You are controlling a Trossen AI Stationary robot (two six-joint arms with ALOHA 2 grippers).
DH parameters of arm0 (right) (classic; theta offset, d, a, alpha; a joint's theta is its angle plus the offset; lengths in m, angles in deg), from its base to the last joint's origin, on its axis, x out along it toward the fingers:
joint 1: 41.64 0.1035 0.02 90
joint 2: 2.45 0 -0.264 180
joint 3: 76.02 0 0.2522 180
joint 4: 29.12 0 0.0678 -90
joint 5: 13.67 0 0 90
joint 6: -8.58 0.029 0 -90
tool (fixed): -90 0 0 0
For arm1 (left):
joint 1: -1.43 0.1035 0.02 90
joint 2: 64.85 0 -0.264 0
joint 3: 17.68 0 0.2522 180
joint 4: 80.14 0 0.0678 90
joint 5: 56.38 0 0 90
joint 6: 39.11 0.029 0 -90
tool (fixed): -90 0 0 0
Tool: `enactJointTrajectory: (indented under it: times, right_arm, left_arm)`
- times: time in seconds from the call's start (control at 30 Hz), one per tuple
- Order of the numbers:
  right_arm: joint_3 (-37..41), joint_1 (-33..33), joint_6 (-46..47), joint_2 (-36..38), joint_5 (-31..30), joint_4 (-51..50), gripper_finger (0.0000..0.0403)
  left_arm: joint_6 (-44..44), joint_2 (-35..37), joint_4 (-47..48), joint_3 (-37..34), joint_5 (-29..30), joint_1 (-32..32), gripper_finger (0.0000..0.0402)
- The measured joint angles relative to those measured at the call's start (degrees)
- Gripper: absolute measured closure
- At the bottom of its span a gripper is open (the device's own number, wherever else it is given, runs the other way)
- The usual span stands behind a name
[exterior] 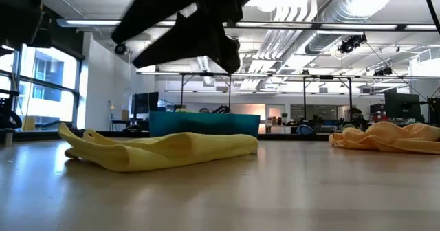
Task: Fold microfiber towels
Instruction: Fold the yellow microfiber cloth
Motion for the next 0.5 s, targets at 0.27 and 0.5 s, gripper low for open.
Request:
enactJointTrajectory:
  times: [0.27, 0.5]
  right_arm:
    - [0.0, -1.1, -7.4, 2.1, -1.5, -20.2, 0.0265]
    - [0.0, 0.2, -21.7, 2.4, 2.0, -30.2, 0.0265]
  left_arm:
    - [0.3, 0.0, -7.6, 0.0, 7.3, -0.3, 0.0287]
    - [-1.0, 0.0, -12.2, 0.0, 10.5, -0.4, 0.0287]
